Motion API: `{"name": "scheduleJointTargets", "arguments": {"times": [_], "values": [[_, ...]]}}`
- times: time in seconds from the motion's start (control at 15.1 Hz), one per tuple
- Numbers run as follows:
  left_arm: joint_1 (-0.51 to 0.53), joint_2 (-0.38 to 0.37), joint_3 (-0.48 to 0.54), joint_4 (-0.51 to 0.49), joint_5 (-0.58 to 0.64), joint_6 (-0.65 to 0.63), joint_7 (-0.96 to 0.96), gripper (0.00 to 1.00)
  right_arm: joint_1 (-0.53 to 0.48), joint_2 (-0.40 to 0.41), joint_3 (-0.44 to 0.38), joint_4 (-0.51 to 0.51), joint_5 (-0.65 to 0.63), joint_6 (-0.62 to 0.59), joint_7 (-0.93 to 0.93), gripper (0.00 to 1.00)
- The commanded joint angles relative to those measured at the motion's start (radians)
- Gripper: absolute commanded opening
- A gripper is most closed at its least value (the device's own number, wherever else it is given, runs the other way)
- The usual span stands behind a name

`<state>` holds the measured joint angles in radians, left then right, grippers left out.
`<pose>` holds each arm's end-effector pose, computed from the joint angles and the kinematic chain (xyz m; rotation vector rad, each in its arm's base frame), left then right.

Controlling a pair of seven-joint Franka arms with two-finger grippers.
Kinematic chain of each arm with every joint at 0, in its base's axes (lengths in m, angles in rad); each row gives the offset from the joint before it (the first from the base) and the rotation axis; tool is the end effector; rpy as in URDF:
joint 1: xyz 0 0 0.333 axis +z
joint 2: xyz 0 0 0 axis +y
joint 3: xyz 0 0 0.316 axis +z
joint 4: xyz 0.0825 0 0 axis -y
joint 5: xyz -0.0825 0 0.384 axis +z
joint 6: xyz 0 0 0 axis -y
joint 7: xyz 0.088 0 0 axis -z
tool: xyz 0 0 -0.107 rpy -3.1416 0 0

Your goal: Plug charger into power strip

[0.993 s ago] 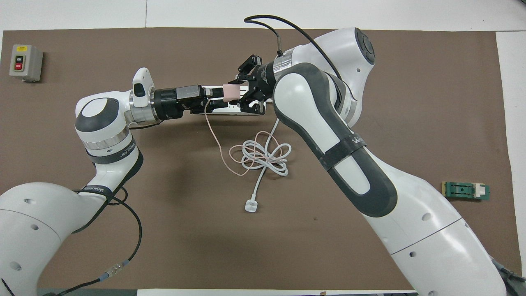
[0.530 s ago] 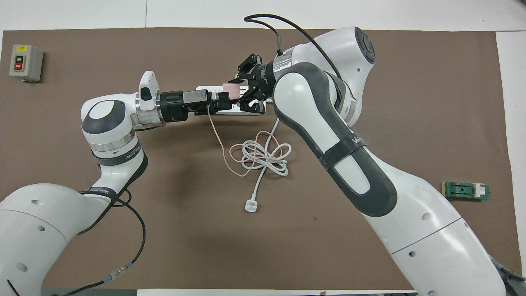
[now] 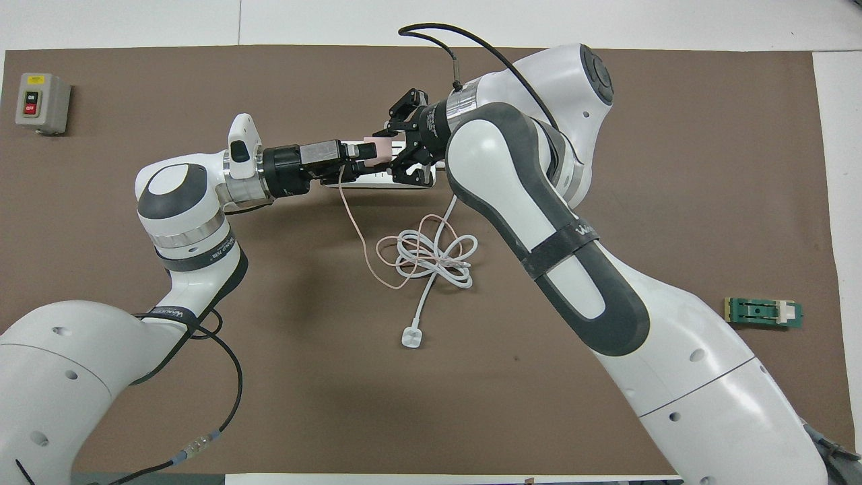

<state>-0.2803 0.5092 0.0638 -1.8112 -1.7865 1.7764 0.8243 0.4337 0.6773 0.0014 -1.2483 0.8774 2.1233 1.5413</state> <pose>0.6199 -0.2277 0.3054 1.5869 0.0094 0.1032 0.6784 0.3531 0.3991 -1.7881 1.6896 0.7221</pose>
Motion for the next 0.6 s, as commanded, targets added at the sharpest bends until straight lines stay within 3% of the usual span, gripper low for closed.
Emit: {"name": "scheduleJointTargets", "arguments": {"times": [0.0,0.53], "values": [[-0.007,0.021,0.005,0.035,-0.025,0.018,0.012,1.00,0.011,0.021,-0.003,0.032,0.012,0.014,0.022,0.00],[0.006,0.028,0.005,0.036,-0.018,0.003,0.016,1.00,0.013,0.021,-0.003,0.033,0.012,0.014,0.022,0.00]]}}
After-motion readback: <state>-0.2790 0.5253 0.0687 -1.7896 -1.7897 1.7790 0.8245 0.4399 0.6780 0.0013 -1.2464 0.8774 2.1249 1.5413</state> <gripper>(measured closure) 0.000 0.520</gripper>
